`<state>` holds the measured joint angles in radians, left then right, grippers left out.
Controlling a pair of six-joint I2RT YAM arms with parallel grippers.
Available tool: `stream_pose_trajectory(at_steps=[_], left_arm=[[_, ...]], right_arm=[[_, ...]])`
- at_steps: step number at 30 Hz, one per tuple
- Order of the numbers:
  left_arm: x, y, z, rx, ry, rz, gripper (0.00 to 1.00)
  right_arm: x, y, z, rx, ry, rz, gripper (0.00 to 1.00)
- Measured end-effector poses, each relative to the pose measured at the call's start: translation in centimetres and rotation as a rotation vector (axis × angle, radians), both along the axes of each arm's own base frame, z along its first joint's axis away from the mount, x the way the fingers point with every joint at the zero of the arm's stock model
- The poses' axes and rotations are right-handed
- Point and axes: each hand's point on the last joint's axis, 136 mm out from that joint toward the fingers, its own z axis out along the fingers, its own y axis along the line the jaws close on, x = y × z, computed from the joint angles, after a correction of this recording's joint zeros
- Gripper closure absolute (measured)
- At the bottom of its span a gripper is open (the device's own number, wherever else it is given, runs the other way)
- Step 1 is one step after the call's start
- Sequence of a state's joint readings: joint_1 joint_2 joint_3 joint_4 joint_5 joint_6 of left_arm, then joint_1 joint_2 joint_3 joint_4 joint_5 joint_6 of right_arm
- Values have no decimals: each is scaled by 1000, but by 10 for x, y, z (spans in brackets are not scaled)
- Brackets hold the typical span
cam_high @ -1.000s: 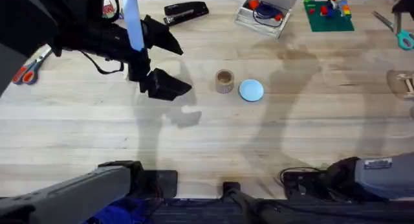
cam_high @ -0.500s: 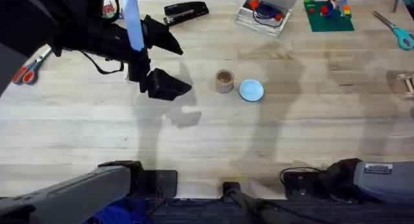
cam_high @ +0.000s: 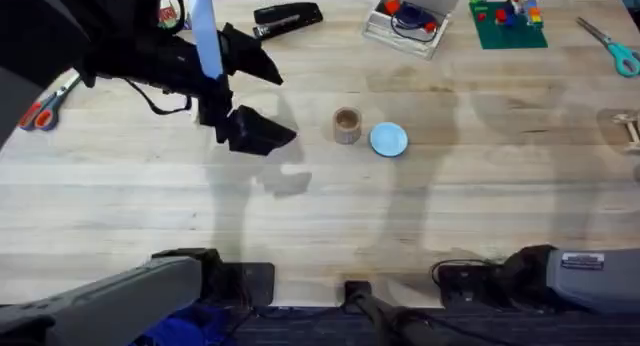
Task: Pick up a utensil and set it on the pink plate, then put the other utensil in the container.
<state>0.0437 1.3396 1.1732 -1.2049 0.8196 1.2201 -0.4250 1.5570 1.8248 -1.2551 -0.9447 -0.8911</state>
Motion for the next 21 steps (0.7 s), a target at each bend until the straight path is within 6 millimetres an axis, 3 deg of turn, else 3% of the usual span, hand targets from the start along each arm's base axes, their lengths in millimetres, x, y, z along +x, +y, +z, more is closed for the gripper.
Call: stream_pose_trajectory(at_steps=[7, 21], left_arm=[[0, 0, 0, 0, 0, 0, 6], [0, 0, 0, 0, 0, 0, 6]], right_arm=[[-12, 34, -2, -25, -34, 157, 973], [-33, 63, 6, 68, -103, 335, 971]])
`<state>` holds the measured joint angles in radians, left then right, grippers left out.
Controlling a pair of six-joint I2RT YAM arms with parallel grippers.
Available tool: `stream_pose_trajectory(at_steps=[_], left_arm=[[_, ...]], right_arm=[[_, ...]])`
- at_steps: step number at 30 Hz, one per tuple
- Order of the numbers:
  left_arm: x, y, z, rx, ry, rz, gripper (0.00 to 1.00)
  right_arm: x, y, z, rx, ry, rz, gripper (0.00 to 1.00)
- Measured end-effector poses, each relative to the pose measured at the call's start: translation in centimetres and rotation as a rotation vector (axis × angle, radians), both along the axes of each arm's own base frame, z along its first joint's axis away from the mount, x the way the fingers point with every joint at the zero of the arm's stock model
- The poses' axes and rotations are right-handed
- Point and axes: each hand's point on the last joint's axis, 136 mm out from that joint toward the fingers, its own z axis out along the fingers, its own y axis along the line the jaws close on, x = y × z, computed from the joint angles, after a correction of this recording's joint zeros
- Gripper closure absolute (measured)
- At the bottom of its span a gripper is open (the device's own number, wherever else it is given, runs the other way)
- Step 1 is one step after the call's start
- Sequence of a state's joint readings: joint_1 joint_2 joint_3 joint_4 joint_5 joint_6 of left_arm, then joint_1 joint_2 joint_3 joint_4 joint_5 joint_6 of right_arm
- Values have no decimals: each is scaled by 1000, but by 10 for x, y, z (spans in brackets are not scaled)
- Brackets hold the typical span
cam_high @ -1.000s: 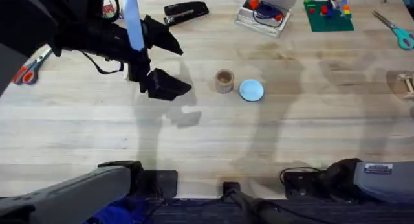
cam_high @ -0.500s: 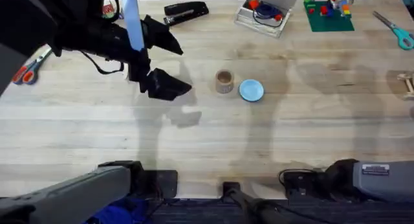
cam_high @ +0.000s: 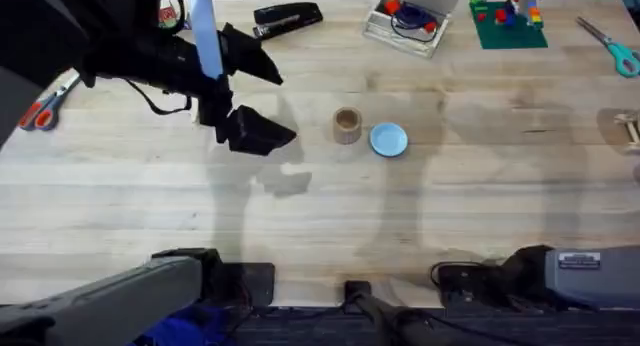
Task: Pick up a utensil and set it on the pink plate, then put the other utensil in the container.
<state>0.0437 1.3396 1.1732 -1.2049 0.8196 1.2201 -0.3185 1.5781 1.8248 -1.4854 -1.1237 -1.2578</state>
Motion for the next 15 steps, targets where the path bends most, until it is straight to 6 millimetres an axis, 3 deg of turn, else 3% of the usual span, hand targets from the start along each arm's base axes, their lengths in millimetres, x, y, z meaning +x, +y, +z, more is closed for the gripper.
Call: stream_pose_trajectory(at_steps=[3, 10, 15], left_arm=[[0, 0, 0, 0, 0, 0, 6], [0, 0, 0, 0, 0, 0, 6], [0, 0, 0, 0, 0, 0, 6]], right_arm=[[-5, 9, -5, 68, 13, 76, 970], [11, 13, -17, 118, -63, 147, 970], [6, 31, -32, 128, -78, 226, 970]])
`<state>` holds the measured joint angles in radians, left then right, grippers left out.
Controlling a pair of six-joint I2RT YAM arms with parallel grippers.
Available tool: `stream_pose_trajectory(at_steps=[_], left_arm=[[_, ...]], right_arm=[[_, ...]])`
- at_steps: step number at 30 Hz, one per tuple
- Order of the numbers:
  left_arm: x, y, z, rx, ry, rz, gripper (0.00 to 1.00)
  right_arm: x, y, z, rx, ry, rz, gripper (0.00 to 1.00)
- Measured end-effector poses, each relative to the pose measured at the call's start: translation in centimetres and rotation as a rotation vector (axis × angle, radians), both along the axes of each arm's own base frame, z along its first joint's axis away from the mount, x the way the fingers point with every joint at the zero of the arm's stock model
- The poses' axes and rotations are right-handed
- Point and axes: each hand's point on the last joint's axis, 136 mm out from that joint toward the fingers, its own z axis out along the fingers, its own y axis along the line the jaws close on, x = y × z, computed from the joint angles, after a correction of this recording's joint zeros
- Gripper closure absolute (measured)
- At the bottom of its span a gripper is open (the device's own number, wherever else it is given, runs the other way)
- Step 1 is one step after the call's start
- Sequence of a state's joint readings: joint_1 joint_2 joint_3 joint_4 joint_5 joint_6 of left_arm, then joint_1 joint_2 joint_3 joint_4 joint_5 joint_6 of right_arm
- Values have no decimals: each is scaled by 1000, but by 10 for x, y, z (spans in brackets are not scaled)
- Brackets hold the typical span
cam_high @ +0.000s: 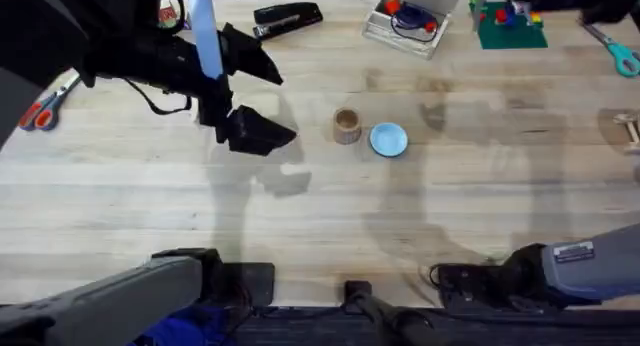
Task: Pick up a utensil and set it on the pink plate, then put the other utensil in the container.
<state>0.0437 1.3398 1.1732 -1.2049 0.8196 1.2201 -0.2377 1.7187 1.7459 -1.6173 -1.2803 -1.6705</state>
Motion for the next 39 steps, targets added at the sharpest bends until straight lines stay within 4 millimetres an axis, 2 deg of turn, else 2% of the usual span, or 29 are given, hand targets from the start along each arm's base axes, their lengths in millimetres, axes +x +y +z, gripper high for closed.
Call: stream_pose_trajectory(at_steps=[5, 13, 19, 29, 39], left_arm=[[0, 0, 0, 0, 0, 0, 6], [0, 0, 0, 0, 0, 0, 5], [0, 0, 0, 0, 0, 0, 5], [0, 0, 0, 0, 0, 0, 6], [0, 0, 0, 0, 0, 0, 6]], right_arm=[[-9, 14, -18, 13, -8, 61, 970], [-16, 19, -39, 96, -18, 70, 970], [-14, 22, -56, 136, -74, 67, 967], [-10, 44, -62, 116, -233, 156, 969], [-3, 56, -65, 124, -271, 190, 969]])
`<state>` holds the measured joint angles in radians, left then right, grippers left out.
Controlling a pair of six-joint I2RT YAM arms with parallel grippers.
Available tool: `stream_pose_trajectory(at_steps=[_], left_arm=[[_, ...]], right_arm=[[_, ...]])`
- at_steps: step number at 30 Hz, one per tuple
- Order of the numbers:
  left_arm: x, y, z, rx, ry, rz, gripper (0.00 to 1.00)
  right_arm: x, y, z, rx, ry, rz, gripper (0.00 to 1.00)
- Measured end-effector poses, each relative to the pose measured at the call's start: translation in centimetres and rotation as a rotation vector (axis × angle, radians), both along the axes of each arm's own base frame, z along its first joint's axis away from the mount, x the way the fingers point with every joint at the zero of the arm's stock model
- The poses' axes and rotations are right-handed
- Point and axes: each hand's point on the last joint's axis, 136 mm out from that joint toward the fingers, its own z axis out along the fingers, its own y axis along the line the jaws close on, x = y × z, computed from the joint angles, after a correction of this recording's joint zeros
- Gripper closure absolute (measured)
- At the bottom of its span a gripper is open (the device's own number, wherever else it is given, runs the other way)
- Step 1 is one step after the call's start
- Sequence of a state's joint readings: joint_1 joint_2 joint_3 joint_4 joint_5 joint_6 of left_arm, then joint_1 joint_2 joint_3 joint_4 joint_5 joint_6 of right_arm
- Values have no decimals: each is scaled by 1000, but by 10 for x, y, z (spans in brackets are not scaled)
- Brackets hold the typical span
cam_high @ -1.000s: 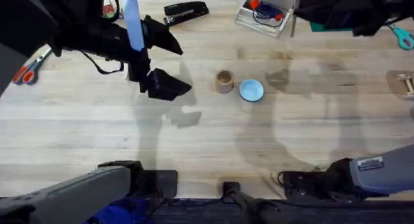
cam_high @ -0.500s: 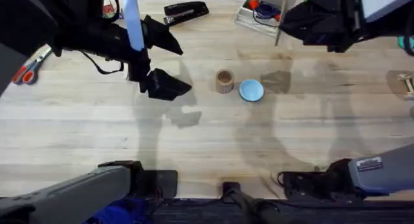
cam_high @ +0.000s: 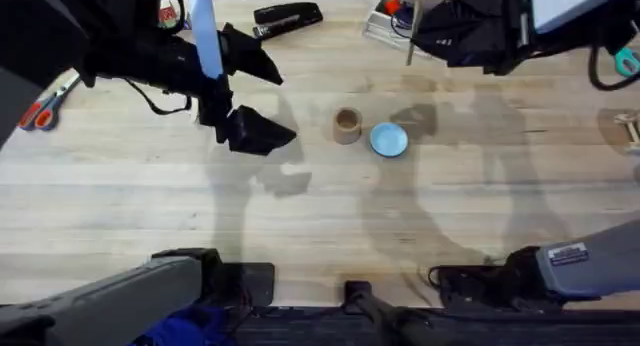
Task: Pick up a utensil and set it on the pink plate, then put the other utensil in the container.
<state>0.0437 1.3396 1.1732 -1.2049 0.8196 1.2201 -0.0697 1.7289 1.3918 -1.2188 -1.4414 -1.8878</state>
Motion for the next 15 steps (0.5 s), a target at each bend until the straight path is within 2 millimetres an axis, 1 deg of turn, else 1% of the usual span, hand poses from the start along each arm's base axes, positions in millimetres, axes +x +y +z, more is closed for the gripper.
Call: stream_pose_trajectory(at_steps=[7, 15], left_arm=[[0, 0, 0, 0, 0, 0, 6], [0, 0, 0, 0, 0, 0, 6]], right_arm=[[8, 7, -21, 6, 65, 22, 968], [9, 14, -28, 6, 78, 45, 968]])
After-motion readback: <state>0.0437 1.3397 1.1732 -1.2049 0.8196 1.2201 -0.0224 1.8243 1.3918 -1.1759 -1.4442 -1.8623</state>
